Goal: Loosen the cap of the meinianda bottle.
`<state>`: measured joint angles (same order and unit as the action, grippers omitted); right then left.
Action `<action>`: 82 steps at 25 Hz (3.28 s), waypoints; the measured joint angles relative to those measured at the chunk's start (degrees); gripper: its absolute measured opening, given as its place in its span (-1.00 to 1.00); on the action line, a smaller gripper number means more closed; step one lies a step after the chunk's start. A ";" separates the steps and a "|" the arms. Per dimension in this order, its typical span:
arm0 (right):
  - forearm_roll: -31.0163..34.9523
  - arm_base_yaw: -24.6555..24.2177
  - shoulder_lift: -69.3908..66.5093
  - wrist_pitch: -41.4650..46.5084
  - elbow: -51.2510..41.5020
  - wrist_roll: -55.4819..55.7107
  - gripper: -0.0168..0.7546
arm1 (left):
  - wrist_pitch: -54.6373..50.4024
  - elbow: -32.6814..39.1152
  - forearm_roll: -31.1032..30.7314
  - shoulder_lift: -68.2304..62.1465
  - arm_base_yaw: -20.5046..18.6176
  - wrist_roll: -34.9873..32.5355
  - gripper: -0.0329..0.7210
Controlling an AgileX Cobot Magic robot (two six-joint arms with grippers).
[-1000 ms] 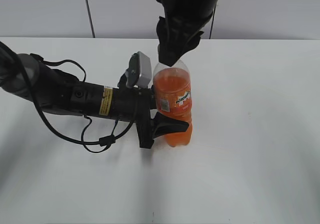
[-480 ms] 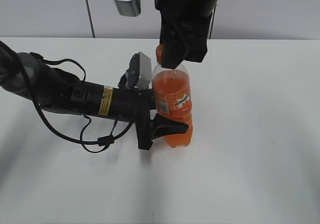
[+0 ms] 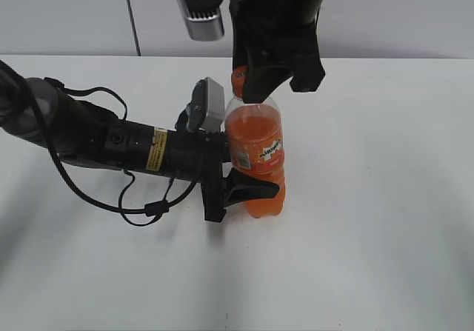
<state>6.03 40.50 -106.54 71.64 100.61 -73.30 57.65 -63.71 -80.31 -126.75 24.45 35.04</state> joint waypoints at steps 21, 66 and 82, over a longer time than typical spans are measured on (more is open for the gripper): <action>-0.48 0.00 0.00 -0.86 0.07 1.13 -0.02 | -0.05 -0.01 -0.11 0.00 0.00 0.47 0.15; 0.91 0.00 6.18 -1.52 0.87 71.12 0.24 | 2.31 -0.01 -2.44 -0.29 0.17 3.08 0.15; 0.40 0.00 6.18 -1.52 0.97 93.47 0.24 | 2.33 -0.01 -2.44 -0.30 0.17 3.08 0.15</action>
<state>6.43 40.50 -100.36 70.13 101.58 20.17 59.98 -63.71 -82.75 -127.06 24.62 38.12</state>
